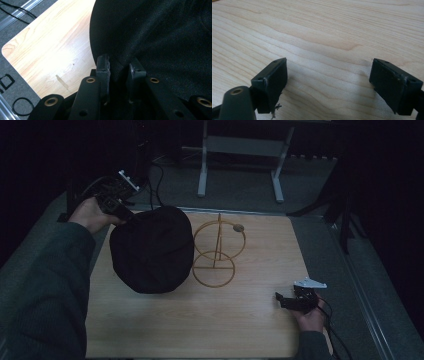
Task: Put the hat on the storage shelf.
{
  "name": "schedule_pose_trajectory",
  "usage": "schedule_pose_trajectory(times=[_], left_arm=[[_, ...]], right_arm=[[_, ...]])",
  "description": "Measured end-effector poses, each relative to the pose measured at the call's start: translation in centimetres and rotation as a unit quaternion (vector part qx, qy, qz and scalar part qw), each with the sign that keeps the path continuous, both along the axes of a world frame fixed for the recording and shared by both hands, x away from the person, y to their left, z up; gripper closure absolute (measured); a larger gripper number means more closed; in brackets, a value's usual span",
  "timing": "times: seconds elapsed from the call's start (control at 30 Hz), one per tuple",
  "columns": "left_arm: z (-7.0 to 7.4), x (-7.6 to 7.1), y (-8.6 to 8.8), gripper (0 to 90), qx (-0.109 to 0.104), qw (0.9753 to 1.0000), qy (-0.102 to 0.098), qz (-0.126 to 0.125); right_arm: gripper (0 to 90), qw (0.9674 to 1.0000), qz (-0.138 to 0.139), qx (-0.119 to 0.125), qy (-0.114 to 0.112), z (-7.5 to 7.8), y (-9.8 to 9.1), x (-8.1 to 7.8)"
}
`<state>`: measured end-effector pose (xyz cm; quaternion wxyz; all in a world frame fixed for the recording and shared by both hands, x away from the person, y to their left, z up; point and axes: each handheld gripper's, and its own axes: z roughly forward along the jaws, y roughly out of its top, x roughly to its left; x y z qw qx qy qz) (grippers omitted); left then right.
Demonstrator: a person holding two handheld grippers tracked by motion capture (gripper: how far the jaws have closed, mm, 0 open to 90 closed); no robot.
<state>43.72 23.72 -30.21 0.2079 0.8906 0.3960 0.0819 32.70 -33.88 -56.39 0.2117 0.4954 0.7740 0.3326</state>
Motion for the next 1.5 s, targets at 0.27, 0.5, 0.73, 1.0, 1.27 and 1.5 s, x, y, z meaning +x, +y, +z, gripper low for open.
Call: schedule_pose_trajectory(times=[0.27,0.5,0.73,1.0,1.27,1.5], left_arm=[[0.3,0.6,-0.4,75.1,-0.004,1.0,0.003,0.003],[1.0,0.8,-1.0,74.6,-0.004,0.9999,0.012,-0.003],[1.8,0.9,-1.2,74.7,-0.009,0.9999,0.008,0.0],[2.2,1.1,-1.7,74.7,-0.008,1.0,0.003,0.005],[2.5,1.3,-1.9,74.7,-0.011,0.9999,0.004,0.01],[3.1,1.5,-2.1,74.8,-0.016,0.9997,0.002,0.017]], right_arm=[[14.9,1.0,0.0,0.0,0.0,0.0,0.0,0.0],[14.9,1.0,0.0,0.0,0.0,0.0,0.0,0.0],[14.9,1.0,0.0,0.0,0.0,0.0,0.0,0.0],[14.9,1.0,0.0,0.0,0.0,0.0,0.0,0.0],[14.9,1.0,0.0,0.0,0.0,0.0,0.0,0.0],[14.9,1.0,0.0,0.0,0.0,0.0,0.0,0.0]])
